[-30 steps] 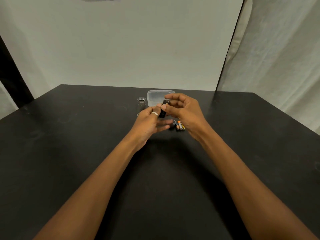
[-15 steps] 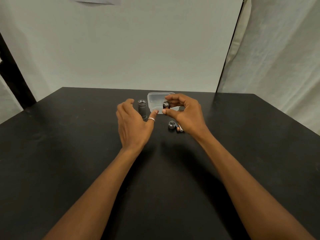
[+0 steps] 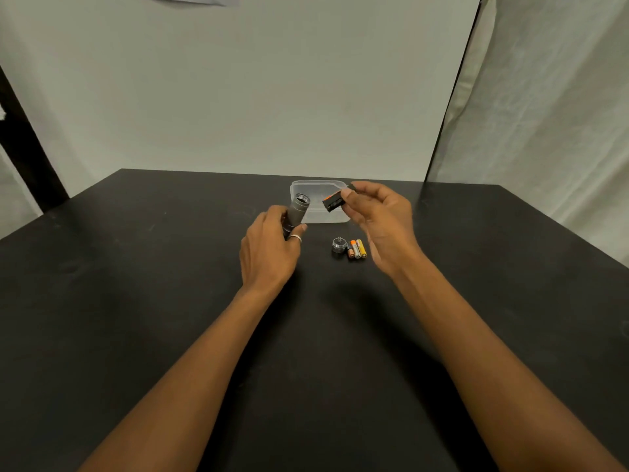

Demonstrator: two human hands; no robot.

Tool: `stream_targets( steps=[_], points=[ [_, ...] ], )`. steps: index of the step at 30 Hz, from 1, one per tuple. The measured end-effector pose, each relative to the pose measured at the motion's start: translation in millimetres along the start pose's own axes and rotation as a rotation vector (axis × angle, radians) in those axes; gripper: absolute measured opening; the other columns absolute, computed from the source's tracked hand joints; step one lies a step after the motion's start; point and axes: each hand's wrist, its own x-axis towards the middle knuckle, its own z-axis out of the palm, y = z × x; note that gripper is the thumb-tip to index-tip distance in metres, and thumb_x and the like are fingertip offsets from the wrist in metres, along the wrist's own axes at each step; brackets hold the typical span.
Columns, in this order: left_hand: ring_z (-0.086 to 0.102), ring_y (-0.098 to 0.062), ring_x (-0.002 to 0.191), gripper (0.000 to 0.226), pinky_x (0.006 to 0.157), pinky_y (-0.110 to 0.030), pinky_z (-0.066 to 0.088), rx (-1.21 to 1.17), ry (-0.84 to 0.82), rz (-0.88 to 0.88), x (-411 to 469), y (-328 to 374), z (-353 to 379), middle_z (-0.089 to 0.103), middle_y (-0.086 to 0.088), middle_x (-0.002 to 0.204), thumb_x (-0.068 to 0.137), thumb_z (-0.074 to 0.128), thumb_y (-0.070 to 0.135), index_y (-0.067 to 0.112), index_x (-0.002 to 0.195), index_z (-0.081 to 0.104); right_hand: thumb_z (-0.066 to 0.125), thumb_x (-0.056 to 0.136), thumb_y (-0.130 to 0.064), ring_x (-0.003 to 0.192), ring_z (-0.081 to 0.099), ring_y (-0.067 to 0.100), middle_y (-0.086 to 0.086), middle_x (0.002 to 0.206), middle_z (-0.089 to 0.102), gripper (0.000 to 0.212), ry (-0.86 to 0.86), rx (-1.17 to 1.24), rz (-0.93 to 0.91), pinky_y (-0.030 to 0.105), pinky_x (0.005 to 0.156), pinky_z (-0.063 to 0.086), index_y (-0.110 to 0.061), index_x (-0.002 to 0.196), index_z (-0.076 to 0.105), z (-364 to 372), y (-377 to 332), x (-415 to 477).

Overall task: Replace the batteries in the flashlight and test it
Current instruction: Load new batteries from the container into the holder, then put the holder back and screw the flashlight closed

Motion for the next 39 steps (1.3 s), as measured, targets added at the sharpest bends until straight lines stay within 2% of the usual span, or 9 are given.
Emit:
stream_targets(
  steps=[6,12,17,21,24,30,33,36,39],
  points=[
    [0.061,-0.023,0.089,0.033,0.070,-0.030,0.040,0.005,-0.010,0.102,-5,4,-3,0.063,-0.003,0.110,0.089,0.075,0.032,0.020,0.119,0.068,0.074,0.089,0.000,0.102,0.076,0.024,0.012,0.101,0.075,0.019,-0.005,0.148,0.077,0.029,0.091,0.060,-0.001,0.106,0.066,-1,-2,-1],
    [0.060,-0.019,0.092,0.033,0.073,-0.027,0.040,-0.051,-0.024,0.120,-4,3,-4,0.063,-0.004,0.111,0.087,0.078,0.027,0.018,0.119,0.071,0.078,0.088,-0.002,0.098,0.076,0.024,0.014,0.099,0.075,0.021,0.013,-0.082,0.023,0.030,0.088,0.062,-0.003,0.106,0.067,1,1,-2],
    [0.061,-0.022,0.098,0.036,0.080,-0.032,0.050,-0.072,-0.049,0.174,-2,3,-2,0.065,-0.006,0.113,0.087,0.079,0.025,0.016,0.121,0.071,0.080,0.086,-0.005,0.095,0.075,0.025,0.015,0.100,0.076,0.027,0.011,-0.258,-0.036,0.035,0.090,0.062,0.000,0.109,0.068,3,4,-2],
    [0.063,-0.021,0.098,0.038,0.085,-0.037,0.054,-0.116,-0.060,0.174,0,0,0,0.069,-0.005,0.112,0.087,0.079,0.026,0.015,0.122,0.071,0.078,0.091,-0.024,0.092,0.075,0.013,0.007,0.096,0.078,0.014,-0.056,-0.355,-0.072,0.029,0.081,0.063,-0.013,0.098,0.074,5,5,-3],
    [0.059,-0.015,0.090,0.037,0.077,-0.024,0.047,-0.139,-0.071,0.146,0,-1,2,0.068,-0.003,0.107,0.087,0.079,0.029,0.018,0.122,0.071,0.068,0.097,-0.033,0.093,0.075,0.007,-0.003,0.096,0.078,0.012,-0.030,-0.418,-0.065,0.023,0.075,0.061,-0.024,0.092,0.074,0,5,0],
    [0.058,-0.012,0.086,0.032,0.072,-0.011,0.039,-0.215,-0.078,0.069,3,-5,4,0.066,0.003,0.101,0.089,0.077,0.031,0.022,0.118,0.070,0.066,0.098,-0.027,0.079,0.067,0.001,-0.015,0.082,0.072,0.013,0.017,-0.902,-0.181,0.024,0.078,0.055,-0.022,0.091,0.077,-15,12,6],
    [0.058,-0.011,0.088,0.031,0.071,-0.012,0.039,-0.244,-0.077,0.046,4,-7,6,0.067,0.004,0.102,0.089,0.077,0.030,0.021,0.118,0.070,0.071,0.093,-0.035,0.097,0.068,0.008,-0.009,0.104,0.075,0.022,-0.148,-1.134,-0.132,0.020,0.085,0.051,-0.020,0.109,0.076,-20,12,8],
    [0.059,-0.010,0.088,0.031,0.072,-0.011,0.039,-0.254,-0.077,0.041,5,-8,7,0.067,0.004,0.103,0.089,0.077,0.030,0.021,0.118,0.070,0.072,0.086,-0.057,0.125,0.059,0.023,-0.002,0.131,0.069,0.056,-0.254,-1.414,-0.030,0.040,0.105,0.046,-0.022,0.130,0.068,-18,18,10],
    [0.059,-0.010,0.089,0.032,0.073,-0.011,0.039,-0.254,-0.086,0.047,5,-8,8,0.067,0.004,0.104,0.089,0.076,0.031,0.021,0.119,0.070,0.073,0.082,-0.061,0.126,0.053,0.031,0.001,0.119,0.071,0.052,-0.254,-1.533,-0.016,0.043,0.095,0.040,-0.023,0.118,0.073,-14,29,9]
  ],
)
